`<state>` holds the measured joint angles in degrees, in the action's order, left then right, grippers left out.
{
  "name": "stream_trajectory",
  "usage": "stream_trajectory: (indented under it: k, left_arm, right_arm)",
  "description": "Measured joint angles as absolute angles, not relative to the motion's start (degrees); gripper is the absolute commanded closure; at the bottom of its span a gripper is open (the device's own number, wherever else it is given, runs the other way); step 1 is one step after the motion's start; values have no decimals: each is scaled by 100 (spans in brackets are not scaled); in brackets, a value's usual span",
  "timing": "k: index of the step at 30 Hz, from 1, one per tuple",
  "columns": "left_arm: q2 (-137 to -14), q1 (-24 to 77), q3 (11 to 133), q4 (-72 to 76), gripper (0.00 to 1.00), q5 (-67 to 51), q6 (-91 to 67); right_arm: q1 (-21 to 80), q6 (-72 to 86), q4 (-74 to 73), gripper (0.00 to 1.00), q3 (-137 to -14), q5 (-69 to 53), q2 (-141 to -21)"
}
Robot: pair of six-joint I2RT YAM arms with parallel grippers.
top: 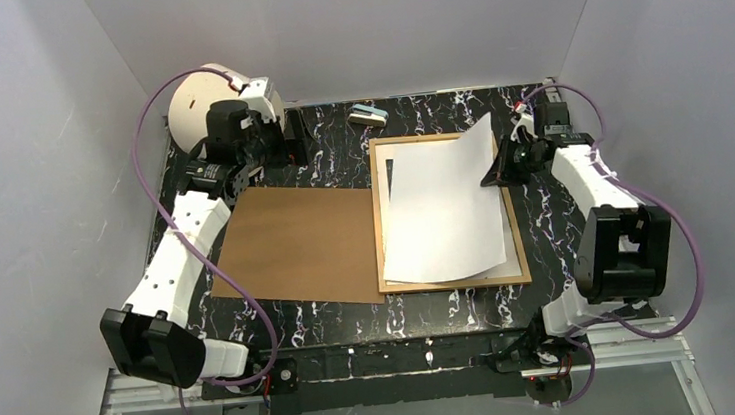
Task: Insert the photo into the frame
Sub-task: Turn over the photo from the photo frame.
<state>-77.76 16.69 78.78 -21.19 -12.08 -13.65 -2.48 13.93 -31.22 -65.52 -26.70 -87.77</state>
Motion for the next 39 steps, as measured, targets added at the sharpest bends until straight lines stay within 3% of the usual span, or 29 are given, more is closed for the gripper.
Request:
stream_trajectory:
  k: [9, 25, 32, 36, 39]
  left_arm:
    - [-8071, 1671, 7426, -1623, 10, -1640, -2093]
    - [-9233, 2596, 7041, -836, 14, -1942, -2915]
    - [-9618, 2812, 6952, -814, 16, -1664, -3236]
    - [-9633, 2823, 6871, -790, 16, -1597, -3350]
    - [-9653, 2829, 6827, -775, 16, -1584, -3391]
  right_arm:
    - [-235, 707, -3083, 99, -7030, -2359, -9675]
    - [-226, 646, -1841, 98, -6180, -2764, -9345]
    - [-224, 779, -1793, 81, -6180, -2886, -9384]
    - [-224, 864, -1826, 48, -6182, -2849, -9404]
    - [-224, 899, -1900, 35, -6184, -2746, -9404]
